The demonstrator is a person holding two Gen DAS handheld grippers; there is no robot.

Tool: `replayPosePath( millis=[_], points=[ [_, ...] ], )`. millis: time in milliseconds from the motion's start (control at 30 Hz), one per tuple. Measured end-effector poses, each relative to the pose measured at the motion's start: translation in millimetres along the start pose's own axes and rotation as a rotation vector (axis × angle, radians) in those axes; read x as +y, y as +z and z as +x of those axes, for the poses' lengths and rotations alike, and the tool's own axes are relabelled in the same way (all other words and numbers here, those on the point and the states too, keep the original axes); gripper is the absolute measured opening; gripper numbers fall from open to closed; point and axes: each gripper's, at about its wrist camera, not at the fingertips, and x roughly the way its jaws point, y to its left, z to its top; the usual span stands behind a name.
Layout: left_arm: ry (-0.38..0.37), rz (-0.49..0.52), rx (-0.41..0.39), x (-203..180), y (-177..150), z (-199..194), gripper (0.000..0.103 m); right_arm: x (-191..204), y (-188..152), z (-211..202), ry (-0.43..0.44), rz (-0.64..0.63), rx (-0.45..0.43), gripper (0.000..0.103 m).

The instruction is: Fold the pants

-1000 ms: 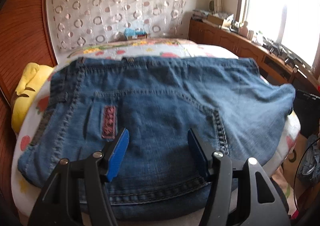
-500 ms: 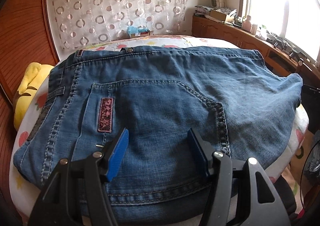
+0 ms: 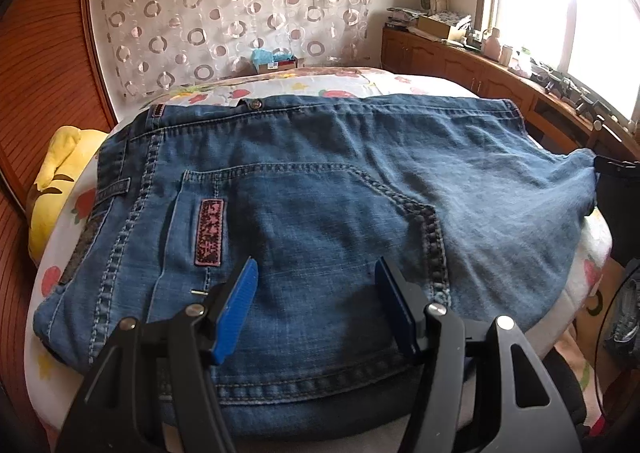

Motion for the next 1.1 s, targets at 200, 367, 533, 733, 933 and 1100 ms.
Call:
replayPosePath(
  millis=[200, 367, 533, 733, 933, 1100],
  points=[
    [-0.044, -0.006, -0.037, -2.6, 3.3, -18.3, 0.06, -0.2, -0.4, 6.2, -0.013, 0.009, 0.024, 0.065],
    [-0.053, 0.004, -0.072, -6.5, 9.3, -34.1, 0.06, 4.3, -1.2, 9.6, -0.051, -0.027, 0.033, 0.04],
    [-0.038, 0.014, -0.095, -7.9, 12.8, -42.7, 0.06, 7.8, 2.2, 8.9, -0.036, -0.062, 0.02, 0.012],
    [-0.023, -0.001, -0.103, 3.5, 13.6, -49.6, 0.06, 32.5, 20.9, -6.0, 0.016, -0.13, -0.044, 0.01],
    [-0.002, -0.032, -0.123, 23.1, 14.7, -60.5, 0.06, 84.4, 44.1, -14.7, 0.11, -0.238, -0.1, 0.01],
    [0.026, -0.069, -0.142, 45.8, 12.7, -74.9, 0.06, 150.8, 62.1, -20.7, 0.209, -0.356, -0.137, 0.01]
  ],
)
